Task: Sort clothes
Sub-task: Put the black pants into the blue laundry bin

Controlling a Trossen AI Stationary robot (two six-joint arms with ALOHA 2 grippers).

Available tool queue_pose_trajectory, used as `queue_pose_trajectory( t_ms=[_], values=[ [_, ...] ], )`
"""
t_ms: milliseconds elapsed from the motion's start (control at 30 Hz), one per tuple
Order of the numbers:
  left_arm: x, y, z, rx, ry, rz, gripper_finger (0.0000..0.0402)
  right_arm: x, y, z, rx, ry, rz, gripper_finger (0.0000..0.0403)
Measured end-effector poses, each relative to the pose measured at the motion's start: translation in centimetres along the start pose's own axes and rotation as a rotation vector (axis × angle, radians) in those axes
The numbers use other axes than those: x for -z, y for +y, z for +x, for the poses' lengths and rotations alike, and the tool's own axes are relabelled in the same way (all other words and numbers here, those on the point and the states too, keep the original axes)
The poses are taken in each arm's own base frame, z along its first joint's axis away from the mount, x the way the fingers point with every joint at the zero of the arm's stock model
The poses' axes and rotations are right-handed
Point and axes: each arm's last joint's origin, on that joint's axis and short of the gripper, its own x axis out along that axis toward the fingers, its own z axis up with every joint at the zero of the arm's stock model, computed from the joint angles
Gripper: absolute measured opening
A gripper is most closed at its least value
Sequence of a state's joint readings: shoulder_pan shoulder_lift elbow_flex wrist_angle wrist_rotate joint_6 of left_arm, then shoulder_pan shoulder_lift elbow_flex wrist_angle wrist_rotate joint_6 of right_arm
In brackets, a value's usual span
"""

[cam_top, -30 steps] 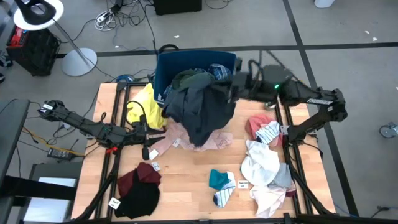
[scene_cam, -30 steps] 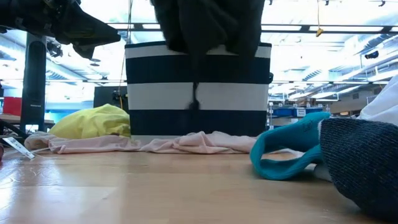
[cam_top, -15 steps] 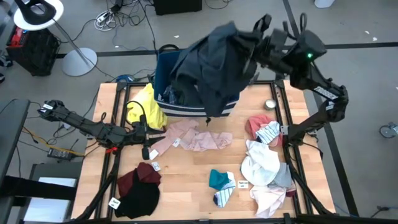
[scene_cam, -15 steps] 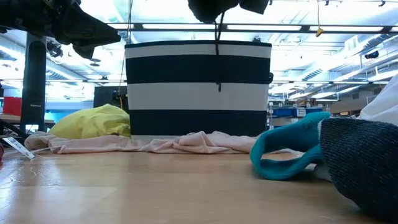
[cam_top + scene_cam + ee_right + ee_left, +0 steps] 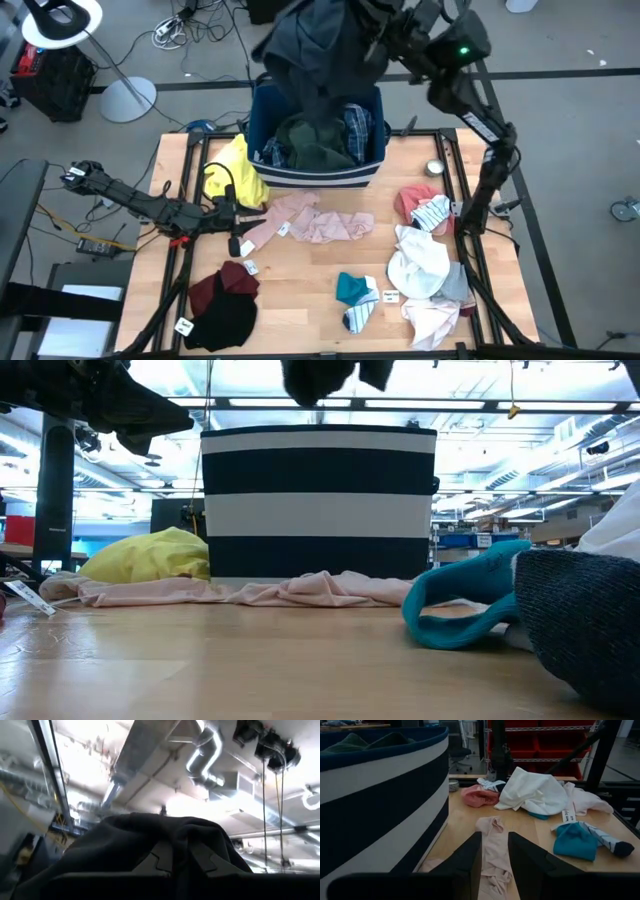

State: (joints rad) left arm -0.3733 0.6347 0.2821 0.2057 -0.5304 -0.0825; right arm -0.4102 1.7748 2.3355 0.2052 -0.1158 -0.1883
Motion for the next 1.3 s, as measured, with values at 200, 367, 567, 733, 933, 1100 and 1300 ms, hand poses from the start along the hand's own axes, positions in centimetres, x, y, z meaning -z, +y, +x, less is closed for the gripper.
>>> queue_pose_trajectory(
  t_ms=[200, 367, 567, 733, 933, 1100, 1300],
  values=[
    [0.1, 0.0, 0.0, -0.001, 0.007, 0.005, 0.0099, 3.2, -1.2, 0.5, -0.005, 0.068, 0.065, 0.0014],
    [0.1, 0.0, 0.0, -0.001, 0.009, 0.005, 0.0099, 8.5, -1.0, 0.4, -0.085, 0.342, 0.144, 0.0015],
    [0.2, 0.0, 0.0, -0.002, 0.016, -0.013, 0.0099, 16.1, 0.3, -1.0, -0.126, 0.75, 0.202, 0.0015],
    [0.2, 0.0, 0.0, -0.002, 0.017, -0.012, 0.0099, 21.2, 1.4, -2.8, -0.108, 1.046, 0.246, 0.0015],
    [0.2, 0.0, 0.0, -0.002, 0.017, -0.013, 0.0099, 27.6, 2.9, -6.2, -0.1, 1.425, 0.245, 0.0015],
    [0.2, 0.0, 0.0, -0.002, 0.016, -0.014, 0.0099, 33.4, 4.7, -8.2, -0.135, 1.58, 0.264, 0.0018],
    [0.2, 0.0, 0.0, -0.002, 0.014, -0.018, 0.0099, 39.1, 6.8, -10.7, -0.157, 1.7, 0.283, 0.0021]
  ],
)
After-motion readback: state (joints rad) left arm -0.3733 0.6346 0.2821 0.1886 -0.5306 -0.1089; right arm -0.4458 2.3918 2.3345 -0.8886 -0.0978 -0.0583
